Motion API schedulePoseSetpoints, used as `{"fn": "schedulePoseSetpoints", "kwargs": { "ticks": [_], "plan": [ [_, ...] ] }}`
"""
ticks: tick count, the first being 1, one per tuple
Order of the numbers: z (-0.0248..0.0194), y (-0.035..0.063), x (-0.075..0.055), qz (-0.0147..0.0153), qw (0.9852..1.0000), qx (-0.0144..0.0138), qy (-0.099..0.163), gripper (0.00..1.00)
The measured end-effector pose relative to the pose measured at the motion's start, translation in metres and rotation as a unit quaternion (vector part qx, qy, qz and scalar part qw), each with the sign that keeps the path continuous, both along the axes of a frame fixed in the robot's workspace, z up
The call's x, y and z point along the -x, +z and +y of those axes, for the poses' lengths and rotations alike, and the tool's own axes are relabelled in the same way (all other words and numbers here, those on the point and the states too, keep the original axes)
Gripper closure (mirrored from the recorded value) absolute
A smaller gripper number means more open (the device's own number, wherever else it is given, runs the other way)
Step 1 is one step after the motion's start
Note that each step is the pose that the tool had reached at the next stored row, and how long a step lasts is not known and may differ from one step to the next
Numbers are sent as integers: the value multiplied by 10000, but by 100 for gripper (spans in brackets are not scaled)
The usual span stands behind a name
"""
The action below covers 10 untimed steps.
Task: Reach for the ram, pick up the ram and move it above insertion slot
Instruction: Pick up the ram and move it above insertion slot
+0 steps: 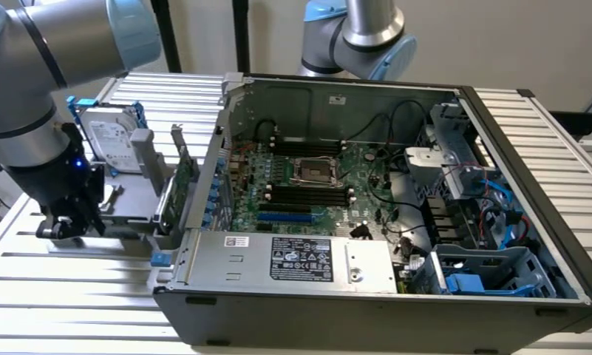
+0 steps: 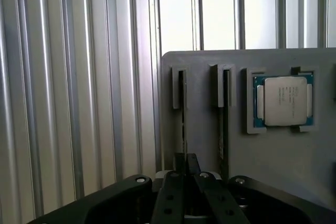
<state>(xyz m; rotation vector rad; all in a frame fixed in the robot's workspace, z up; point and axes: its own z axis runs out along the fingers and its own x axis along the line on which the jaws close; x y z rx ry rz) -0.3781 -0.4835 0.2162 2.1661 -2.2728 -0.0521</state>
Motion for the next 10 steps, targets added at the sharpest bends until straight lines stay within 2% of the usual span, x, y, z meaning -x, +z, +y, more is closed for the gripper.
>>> {"fn": "schedulePoseSetpoints", "kwargs": {
  "ticks": [5, 10],
  "plan": [
    [0, 145, 0, 0, 10000, -1, 14, 87],
    [0, 363, -1, 0, 10000, 0, 58, 87]
  ]
}}
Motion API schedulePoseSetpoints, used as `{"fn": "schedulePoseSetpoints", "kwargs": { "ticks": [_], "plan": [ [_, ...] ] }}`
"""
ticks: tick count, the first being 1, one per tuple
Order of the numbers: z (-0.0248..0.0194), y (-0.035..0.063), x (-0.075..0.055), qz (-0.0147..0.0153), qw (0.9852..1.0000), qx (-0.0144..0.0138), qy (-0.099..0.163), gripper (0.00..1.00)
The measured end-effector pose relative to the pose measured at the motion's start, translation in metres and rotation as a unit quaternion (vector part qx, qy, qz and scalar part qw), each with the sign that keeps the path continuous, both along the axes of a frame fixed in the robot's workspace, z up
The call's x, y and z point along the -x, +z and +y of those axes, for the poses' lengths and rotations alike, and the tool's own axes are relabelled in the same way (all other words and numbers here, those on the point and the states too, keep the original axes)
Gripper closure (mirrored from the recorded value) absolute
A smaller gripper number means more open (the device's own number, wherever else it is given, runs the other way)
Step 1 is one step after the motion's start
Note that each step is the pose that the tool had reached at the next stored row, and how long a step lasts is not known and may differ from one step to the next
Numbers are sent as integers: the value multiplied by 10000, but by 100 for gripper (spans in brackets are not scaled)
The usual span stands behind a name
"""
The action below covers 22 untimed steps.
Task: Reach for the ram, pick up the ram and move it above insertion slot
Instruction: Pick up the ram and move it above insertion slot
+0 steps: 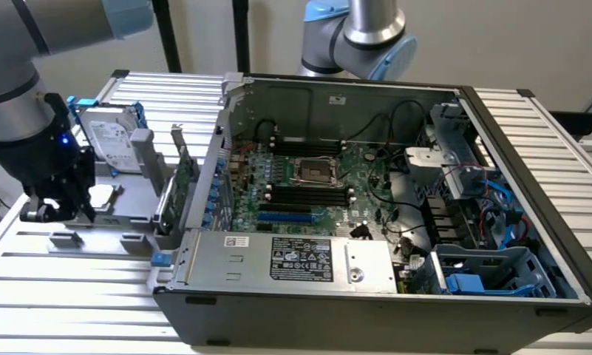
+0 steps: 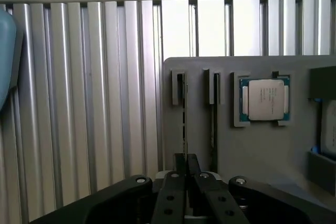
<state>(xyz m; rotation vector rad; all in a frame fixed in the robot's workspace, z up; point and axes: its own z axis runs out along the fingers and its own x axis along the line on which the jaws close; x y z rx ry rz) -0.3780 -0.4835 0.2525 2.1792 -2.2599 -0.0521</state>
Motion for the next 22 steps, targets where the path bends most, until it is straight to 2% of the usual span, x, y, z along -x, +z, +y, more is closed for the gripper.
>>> {"fn": "schedulePoseSetpoints", "kwargs": {
  "ticks": [15, 22],
  "plan": [
    [0, 684, -111, 0, 9993, -18, 381, 87],
    [0, 995, -230, 10, 9987, -45, 503, 87]
  ]
}}
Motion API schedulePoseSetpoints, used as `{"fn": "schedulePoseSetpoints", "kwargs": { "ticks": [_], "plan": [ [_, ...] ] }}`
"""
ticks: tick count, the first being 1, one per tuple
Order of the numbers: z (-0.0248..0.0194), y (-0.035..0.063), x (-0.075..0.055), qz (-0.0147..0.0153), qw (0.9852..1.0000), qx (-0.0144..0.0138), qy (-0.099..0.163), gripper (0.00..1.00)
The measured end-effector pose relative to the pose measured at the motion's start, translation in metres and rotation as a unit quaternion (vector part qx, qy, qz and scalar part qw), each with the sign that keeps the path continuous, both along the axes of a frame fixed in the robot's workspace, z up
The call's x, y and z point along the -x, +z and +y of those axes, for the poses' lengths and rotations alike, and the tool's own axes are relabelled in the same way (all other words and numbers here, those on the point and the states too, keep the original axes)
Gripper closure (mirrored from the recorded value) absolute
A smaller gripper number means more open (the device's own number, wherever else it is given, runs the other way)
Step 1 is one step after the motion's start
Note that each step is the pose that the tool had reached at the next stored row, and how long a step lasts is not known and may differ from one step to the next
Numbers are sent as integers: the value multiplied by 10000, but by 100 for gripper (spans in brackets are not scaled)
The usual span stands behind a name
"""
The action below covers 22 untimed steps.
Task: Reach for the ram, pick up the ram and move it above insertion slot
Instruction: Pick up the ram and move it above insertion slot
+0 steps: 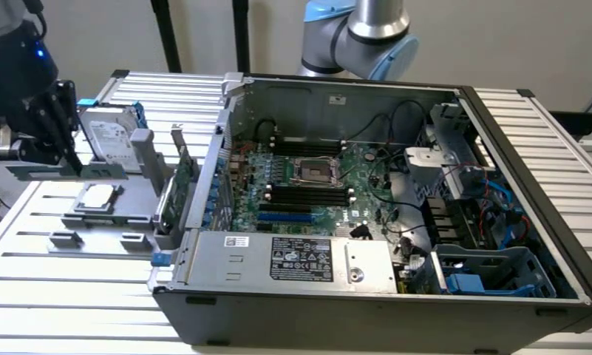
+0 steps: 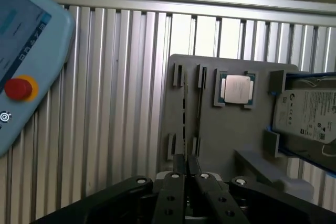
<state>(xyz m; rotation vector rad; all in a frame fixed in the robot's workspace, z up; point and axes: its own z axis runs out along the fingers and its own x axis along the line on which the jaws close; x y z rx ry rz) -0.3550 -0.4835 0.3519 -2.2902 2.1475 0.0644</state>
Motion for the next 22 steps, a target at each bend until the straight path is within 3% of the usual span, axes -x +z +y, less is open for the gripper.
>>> {"fn": "schedulePoseSetpoints", "kwargs": {
  "ticks": [8, 22],
  "plan": [
    [0, 291, -208, 31, 9999, -37, 93, 87],
    [0, 495, -767, 68, 9998, -95, 128, 87]
  ]
}}
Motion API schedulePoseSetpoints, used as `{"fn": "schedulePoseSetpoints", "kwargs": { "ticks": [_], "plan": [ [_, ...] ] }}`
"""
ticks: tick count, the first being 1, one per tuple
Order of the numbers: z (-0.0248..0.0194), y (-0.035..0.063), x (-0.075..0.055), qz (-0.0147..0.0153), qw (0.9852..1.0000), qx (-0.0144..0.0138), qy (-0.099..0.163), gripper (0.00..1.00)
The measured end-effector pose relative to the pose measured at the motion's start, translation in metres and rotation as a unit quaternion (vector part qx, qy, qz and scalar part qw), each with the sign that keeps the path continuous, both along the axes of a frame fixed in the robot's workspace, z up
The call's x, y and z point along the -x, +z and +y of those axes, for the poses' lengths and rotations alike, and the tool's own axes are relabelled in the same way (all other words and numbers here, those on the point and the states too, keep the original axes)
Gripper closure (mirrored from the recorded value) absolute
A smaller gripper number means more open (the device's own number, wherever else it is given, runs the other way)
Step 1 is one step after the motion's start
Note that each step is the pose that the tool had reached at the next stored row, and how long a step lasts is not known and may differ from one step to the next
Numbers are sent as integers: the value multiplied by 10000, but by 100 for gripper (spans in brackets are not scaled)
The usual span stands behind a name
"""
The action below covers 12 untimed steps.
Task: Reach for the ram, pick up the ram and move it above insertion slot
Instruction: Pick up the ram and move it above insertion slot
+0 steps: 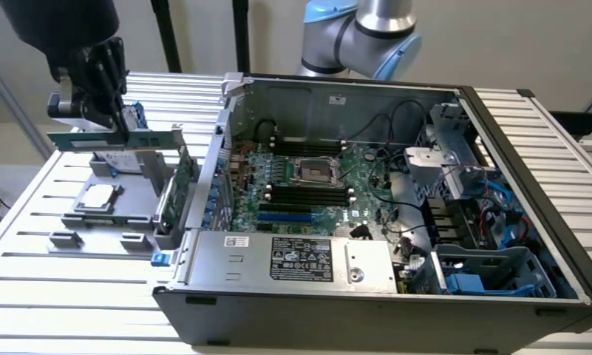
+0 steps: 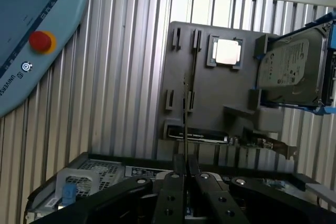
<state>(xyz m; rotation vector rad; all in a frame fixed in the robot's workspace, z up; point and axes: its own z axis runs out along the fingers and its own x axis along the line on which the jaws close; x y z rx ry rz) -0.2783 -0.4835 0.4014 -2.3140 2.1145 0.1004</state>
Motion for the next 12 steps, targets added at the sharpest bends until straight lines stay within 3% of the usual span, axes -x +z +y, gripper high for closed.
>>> {"fn": "schedulePoseSetpoints", "kwargs": {
  "ticks": [12],
  "plan": [
    [0, 21, -547, 12, 10000, -35, 10, 87]
  ]
}}
